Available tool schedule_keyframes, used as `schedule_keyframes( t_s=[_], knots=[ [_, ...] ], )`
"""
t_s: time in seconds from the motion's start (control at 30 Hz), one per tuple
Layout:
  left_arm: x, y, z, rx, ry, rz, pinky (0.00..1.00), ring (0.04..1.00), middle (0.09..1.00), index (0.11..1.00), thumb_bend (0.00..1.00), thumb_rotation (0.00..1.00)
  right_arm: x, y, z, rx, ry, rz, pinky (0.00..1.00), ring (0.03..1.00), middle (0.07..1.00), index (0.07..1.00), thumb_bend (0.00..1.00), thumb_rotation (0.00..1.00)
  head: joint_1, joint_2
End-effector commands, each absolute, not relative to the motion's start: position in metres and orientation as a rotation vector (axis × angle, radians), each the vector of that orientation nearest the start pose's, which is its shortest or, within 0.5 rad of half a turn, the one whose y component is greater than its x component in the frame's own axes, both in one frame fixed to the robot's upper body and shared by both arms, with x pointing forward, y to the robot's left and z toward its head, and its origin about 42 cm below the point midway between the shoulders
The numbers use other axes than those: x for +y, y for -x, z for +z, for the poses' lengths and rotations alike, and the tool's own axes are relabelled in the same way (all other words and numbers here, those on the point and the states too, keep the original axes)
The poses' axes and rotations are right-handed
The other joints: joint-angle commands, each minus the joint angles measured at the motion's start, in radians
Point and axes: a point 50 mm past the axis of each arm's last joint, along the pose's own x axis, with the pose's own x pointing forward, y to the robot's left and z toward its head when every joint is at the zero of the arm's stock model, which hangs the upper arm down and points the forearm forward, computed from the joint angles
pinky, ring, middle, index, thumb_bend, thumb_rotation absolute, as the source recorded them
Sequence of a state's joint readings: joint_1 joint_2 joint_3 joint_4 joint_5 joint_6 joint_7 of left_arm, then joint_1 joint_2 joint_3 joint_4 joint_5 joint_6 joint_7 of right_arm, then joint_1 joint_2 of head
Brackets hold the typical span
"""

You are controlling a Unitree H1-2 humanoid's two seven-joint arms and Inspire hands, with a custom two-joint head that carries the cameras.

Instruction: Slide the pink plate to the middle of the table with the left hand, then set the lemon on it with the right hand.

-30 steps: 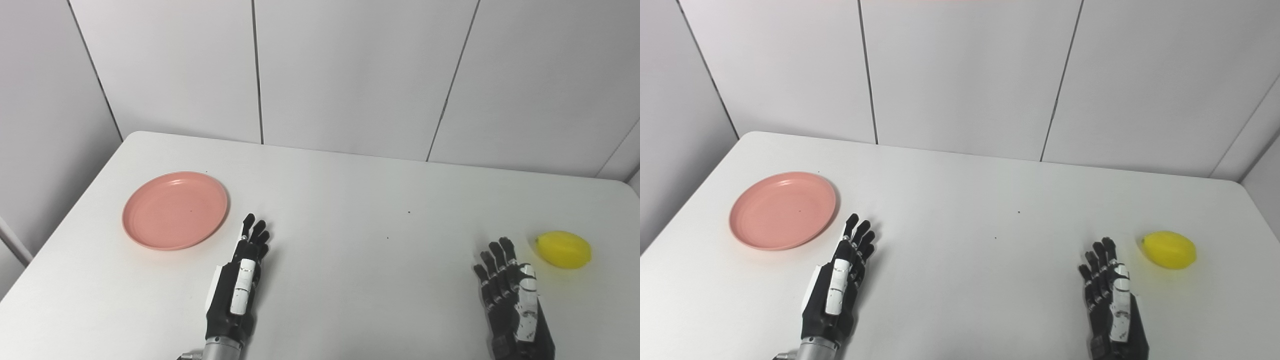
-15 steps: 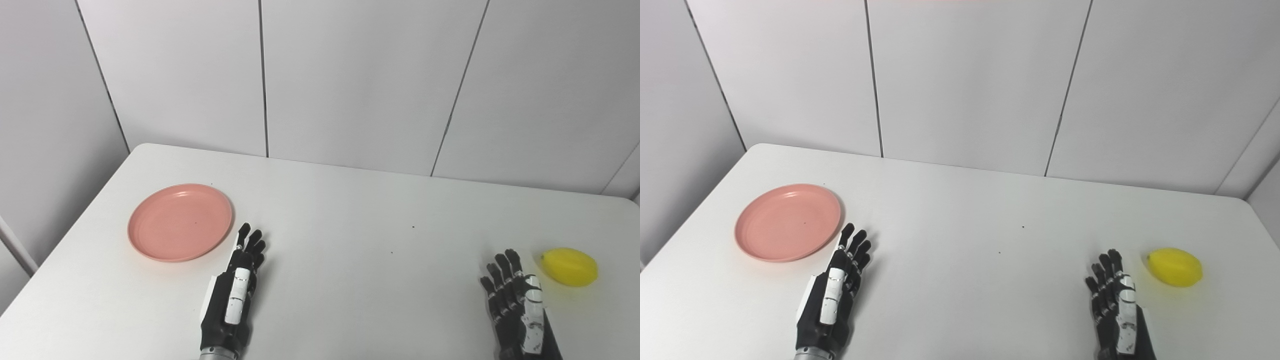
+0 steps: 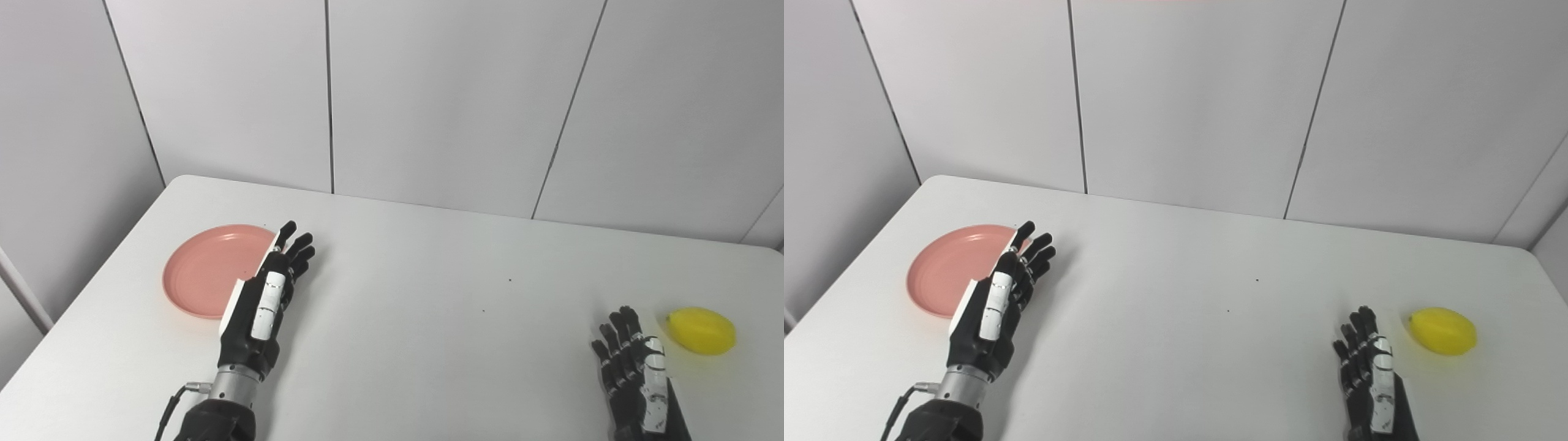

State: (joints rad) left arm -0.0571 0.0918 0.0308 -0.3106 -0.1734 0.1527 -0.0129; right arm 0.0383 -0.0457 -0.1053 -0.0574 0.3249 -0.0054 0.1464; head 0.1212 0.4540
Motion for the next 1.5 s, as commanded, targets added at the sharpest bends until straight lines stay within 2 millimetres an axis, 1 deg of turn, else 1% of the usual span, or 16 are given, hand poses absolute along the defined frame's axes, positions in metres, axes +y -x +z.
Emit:
schedule_keyframes(
  t_s=[0.0,0.1,0.17,0.27,0.37,0.43,0.5,0.6,0.7,0.77,0.83,0.97,1.0,1.17,1.37,1.47],
  knots=[
    [0.236,-0.299,0.213,-0.269,0.091,-0.074,0.97,0.921,0.922,0.921,0.88,0.93,-0.251,-0.249,0.069,0.032,-0.291,0.010,1.00,1.000,0.996,0.983,0.63,0.97,-0.001,0.002],
    [0.248,-0.308,0.230,-0.249,0.138,-0.078,0.98,0.928,0.927,0.922,0.89,0.94,-0.251,-0.249,0.069,0.031,-0.291,0.008,1.00,1.000,0.997,0.983,0.62,0.98,-0.002,0.004],
    [0.255,-0.312,0.236,-0.236,0.161,-0.082,1.00,0.946,0.936,0.928,0.92,0.94,-0.250,-0.248,0.069,0.032,-0.293,0.005,1.00,1.000,0.995,0.981,0.62,0.97,-0.002,0.004],
    [0.272,-0.322,0.241,-0.218,0.194,-0.070,1.00,0.955,0.937,0.934,0.90,0.93,-0.250,-0.249,0.070,0.031,-0.290,0.005,1.00,1.000,0.994,0.979,0.62,0.97,-0.002,0.005],
    [0.288,-0.333,0.245,-0.207,0.220,-0.045,1.00,0.944,0.927,0.933,0.91,0.91,-0.250,-0.248,0.070,0.028,-0.289,0.006,1.00,1.000,0.994,0.979,0.61,0.97,-0.001,0.004],
    [0.300,-0.342,0.247,-0.204,0.236,-0.032,0.97,0.933,0.920,0.918,0.95,0.89,-0.250,-0.248,0.070,0.029,-0.287,0.009,1.00,1.000,0.997,0.981,0.62,0.98,-0.001,0.005],
    [0.311,-0.351,0.250,-0.201,0.243,-0.028,0.98,0.931,0.924,0.922,0.98,0.89,-0.250,-0.248,0.070,0.032,-0.288,0.009,1.00,1.000,0.997,0.979,0.62,0.98,-0.001,0.006],
    [0.327,-0.361,0.257,-0.195,0.236,-0.028,0.98,0.935,0.927,0.939,0.98,0.90,-0.251,-0.248,0.070,0.031,-0.288,0.008,1.00,1.000,0.998,0.980,0.63,0.97,-0.001,0.007],
    [0.339,-0.367,0.267,-0.199,0.206,-0.027,1.00,0.965,0.938,0.924,1.00,0.92,-0.251,-0.248,0.070,0.033,-0.282,0.006,1.00,1.000,1.000,0.981,0.63,0.97,-0.002,0.007],
    [0.347,-0.370,0.275,-0.210,0.209,-0.031,1.00,0.947,0.933,0.906,1.00,0.90,-0.251,-0.248,0.070,0.033,-0.285,0.007,1.00,1.000,1.000,0.981,0.62,0.97,-0.001,0.006],
    [0.357,-0.373,0.283,-0.216,0.213,-0.022,1.00,0.936,0.925,0.906,1.00,0.89,-0.251,-0.248,0.070,0.034,-0.283,0.006,1.00,1.000,1.000,0.981,0.62,0.97,0.001,0.005],
    [0.370,-0.378,0.292,-0.217,0.228,-0.018,1.00,0.948,0.933,0.905,1.00,0.89,-0.251,-0.248,0.070,0.036,-0.283,0.002,1.00,0.998,0.996,0.978,0.63,0.96,-0.002,0.003],
    [0.374,-0.380,0.294,-0.217,0.235,-0.017,1.00,0.948,0.930,0.900,1.00,0.88,-0.251,-0.248,0.070,0.036,-0.281,0.003,1.00,0.999,0.996,0.977,0.62,0.97,-0.003,0.003],
    [0.393,-0.388,0.299,-0.207,0.207,-0.033,1.00,0.956,0.902,0.909,1.00,0.85,-0.249,-0.249,0.070,0.034,-0.282,0.001,1.00,0.999,0.992,0.970,0.62,0.97,-0.001,0.002],
    [0.418,-0.399,0.300,-0.184,0.132,-0.059,1.00,0.973,0.926,0.937,1.00,0.86,-0.248,-0.249,0.070,0.032,-0.277,0.001,1.00,0.999,0.989,0.968,0.61,0.98,-0.006,0.001],
    [0.429,-0.403,0.299,-0.177,0.123,-0.057,1.00,0.963,0.924,0.931,1.00,0.85,-0.248,-0.249,0.071,0.030,-0.279,0.003,1.00,1.000,0.990,0.970,0.60,0.98,-0.004,0.001]
  ],
)
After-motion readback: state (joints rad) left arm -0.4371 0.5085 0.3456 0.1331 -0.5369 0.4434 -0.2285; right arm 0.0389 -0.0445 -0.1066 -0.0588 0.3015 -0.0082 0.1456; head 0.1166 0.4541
